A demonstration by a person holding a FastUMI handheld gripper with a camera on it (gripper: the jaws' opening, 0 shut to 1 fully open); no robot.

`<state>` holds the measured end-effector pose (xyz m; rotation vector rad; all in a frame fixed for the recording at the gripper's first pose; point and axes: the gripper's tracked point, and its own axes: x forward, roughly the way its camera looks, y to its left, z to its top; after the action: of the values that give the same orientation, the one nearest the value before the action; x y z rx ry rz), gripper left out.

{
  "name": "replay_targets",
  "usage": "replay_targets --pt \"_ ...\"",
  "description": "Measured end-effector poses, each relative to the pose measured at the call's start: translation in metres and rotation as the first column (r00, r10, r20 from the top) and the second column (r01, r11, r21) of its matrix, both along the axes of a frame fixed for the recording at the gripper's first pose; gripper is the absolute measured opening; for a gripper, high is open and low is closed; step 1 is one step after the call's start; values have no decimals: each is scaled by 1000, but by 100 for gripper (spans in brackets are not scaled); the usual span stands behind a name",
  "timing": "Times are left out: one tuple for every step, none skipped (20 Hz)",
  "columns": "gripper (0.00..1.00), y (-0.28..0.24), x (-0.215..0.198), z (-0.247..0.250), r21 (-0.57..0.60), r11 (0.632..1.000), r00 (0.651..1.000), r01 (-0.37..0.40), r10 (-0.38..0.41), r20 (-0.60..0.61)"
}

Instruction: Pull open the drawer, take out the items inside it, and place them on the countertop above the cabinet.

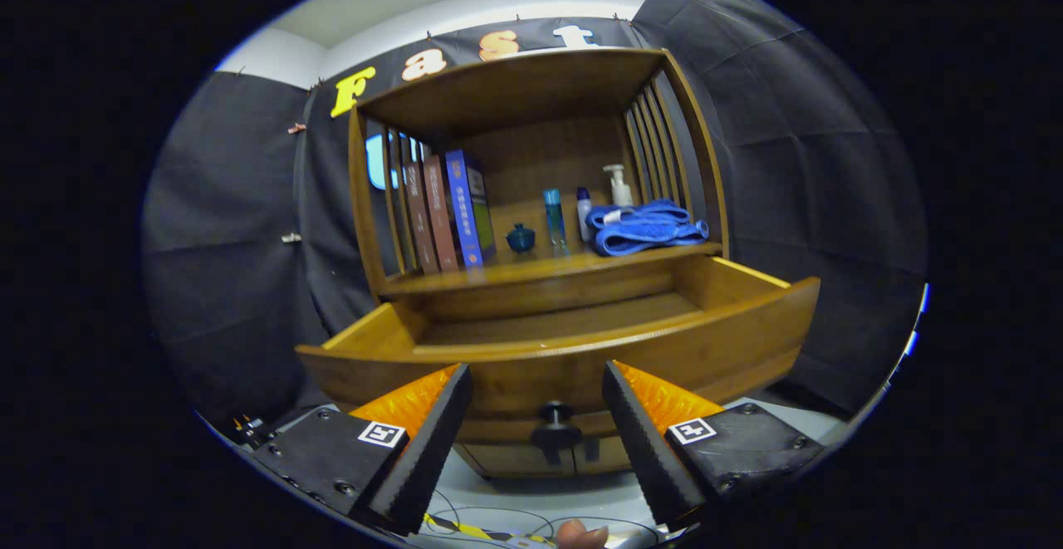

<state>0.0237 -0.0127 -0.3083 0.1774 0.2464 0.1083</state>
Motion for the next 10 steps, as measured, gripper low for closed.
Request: replay_targets --pt "99 -3 2 12 0 1000 1000 -3 3 14" --pt "99 -4 5 26 3 1000 1000 -10 10 22" --pt "99 -4 9 35 6 1000 1000 -19 19 13" --pt "99 -1 11 41 -10 999 999 -38 38 -16" --pt "99 -5 16 46 -29 999 998 -41 39 -44" --pt "99 -6 24 53 -42 998 997 -51 49 -63" --pt "99 -3 34 59 -47 997 994 -68 64 -88" --pt "99 0 44 64 -39 996 991 -85 80 -105" --pt "99 3 56 66 -24 995 986 -95 91 -140" --pt "99 5 67 60 -7 995 976 -104 101 -193"
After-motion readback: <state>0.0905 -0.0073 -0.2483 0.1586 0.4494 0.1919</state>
